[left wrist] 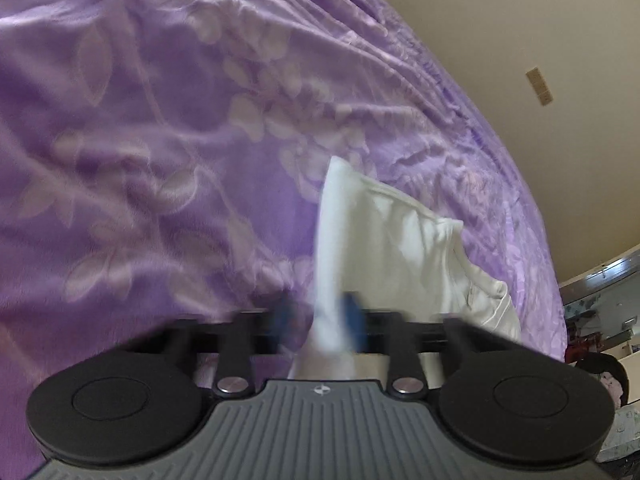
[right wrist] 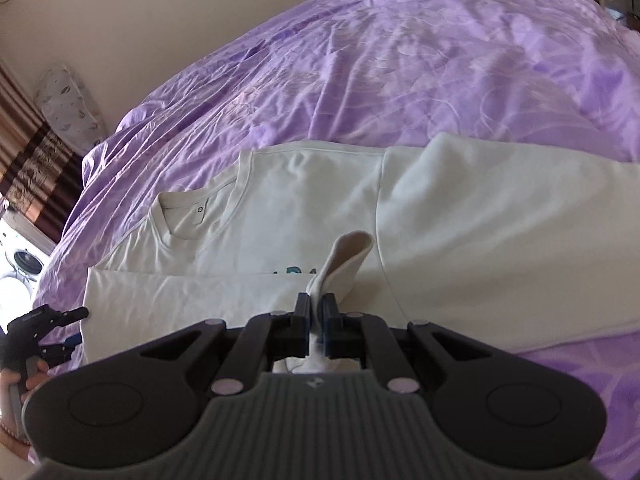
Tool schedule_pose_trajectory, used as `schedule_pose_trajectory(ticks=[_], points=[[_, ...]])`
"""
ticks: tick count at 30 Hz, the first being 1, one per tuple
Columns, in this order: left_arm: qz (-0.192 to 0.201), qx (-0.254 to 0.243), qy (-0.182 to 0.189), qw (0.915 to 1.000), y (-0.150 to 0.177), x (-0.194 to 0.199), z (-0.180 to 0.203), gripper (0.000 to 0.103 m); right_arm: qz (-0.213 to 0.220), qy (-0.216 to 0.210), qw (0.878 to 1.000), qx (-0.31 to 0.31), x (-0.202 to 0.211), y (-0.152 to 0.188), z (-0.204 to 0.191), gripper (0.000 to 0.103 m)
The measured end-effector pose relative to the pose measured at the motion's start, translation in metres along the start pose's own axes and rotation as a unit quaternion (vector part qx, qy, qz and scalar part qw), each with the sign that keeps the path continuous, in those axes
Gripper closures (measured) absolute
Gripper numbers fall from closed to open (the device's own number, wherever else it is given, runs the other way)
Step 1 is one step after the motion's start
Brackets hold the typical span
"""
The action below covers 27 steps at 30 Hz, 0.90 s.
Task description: Fold small clothes
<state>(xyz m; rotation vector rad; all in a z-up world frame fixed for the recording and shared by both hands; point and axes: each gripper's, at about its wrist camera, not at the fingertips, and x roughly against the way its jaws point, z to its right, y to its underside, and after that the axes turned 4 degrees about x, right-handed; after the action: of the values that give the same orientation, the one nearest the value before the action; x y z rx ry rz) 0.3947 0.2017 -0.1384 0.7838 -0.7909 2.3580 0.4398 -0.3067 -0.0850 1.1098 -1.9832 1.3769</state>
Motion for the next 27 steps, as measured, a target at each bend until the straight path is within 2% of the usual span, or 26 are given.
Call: schedule_pose_trajectory(ticks=[4, 5, 8, 9, 12, 14, 16, 17, 19, 20, 22, 23, 24, 27], points=[[0.046, -0.021, 0.026, 0.9984, -0.001, 0.03, 0.005, 0.1, 0.015, -0.02, 1.0, 0.014, 0.008, -0.008, -0.009, 0.102], [0.059, -0.026, 0.03, 0.9975, -0.002, 0.038, 0.005, 0.1, 0.029, -0.035, 0.999, 0.019, 0.016, -0.011, -0.013, 0.102], [0.078, -0.035, 0.029, 0.9959, -0.007, 0.049, 0.004, 0.101, 0.093, -0.12, 0.988, 0.013, 0.04, -0.018, -0.011, 0.102], [0.077, -0.038, 0.021, 0.9961, -0.008, 0.047, 0.003, 0.101, 0.102, -0.12, 0.987, 0.011, 0.041, -0.019, -0.008, 0.102], [0.072, -0.033, -0.003, 0.9969, -0.009, 0.034, -0.001, 0.101, 0.058, -0.039, 0.998, 0.004, 0.006, -0.02, 0.006, 0.102], [0.056, -0.03, -0.017, 0.9978, -0.009, 0.027, -0.004, 0.101, 0.027, -0.004, 1.0, -0.011, -0.021, -0.014, 0.02, 0.102], [0.055, -0.034, -0.045, 0.9969, -0.009, 0.026, -0.006, 0.1, -0.001, 0.003, 0.999, -0.033, -0.041, -0.007, 0.033, 0.102], [0.055, -0.035, -0.057, 0.9962, -0.012, 0.028, -0.007, 0.097, -0.017, 0.006, 0.999, -0.045, -0.048, -0.003, 0.038, 0.102], [0.047, -0.02, -0.049, 0.9975, -0.02, 0.031, -0.013, 0.079, -0.036, 0.008, 0.998, -0.051, -0.052, 0.003, 0.041, 0.098], [0.046, -0.016, -0.043, 0.9979, -0.025, 0.033, -0.014, 0.076, -0.038, 0.006, 0.998, -0.05, -0.052, 0.004, 0.043, 0.093], [0.051, -0.025, -0.048, 0.9973, -0.034, 0.033, -0.008, 0.059, -0.035, 0.01, 0.998, -0.053, -0.047, 0.002, 0.044, 0.079], [0.05, -0.031, -0.05, 0.997, -0.038, 0.031, -0.004, 0.052, -0.028, 0.006, 0.998, -0.058, -0.044, -0.001, 0.044, 0.066], [0.047, -0.035, -0.048, 0.9971, -0.04, 0.028, 0.001, 0.044, -0.021, 0.003, 0.998, -0.064, -0.043, -0.005, 0.045, 0.061], [0.043, -0.043, -0.053, 0.9968, -0.042, 0.013, 0.01, 0.041, -0.007, 0.001, 0.998, -0.07, -0.044, -0.018, 0.043, 0.062]])
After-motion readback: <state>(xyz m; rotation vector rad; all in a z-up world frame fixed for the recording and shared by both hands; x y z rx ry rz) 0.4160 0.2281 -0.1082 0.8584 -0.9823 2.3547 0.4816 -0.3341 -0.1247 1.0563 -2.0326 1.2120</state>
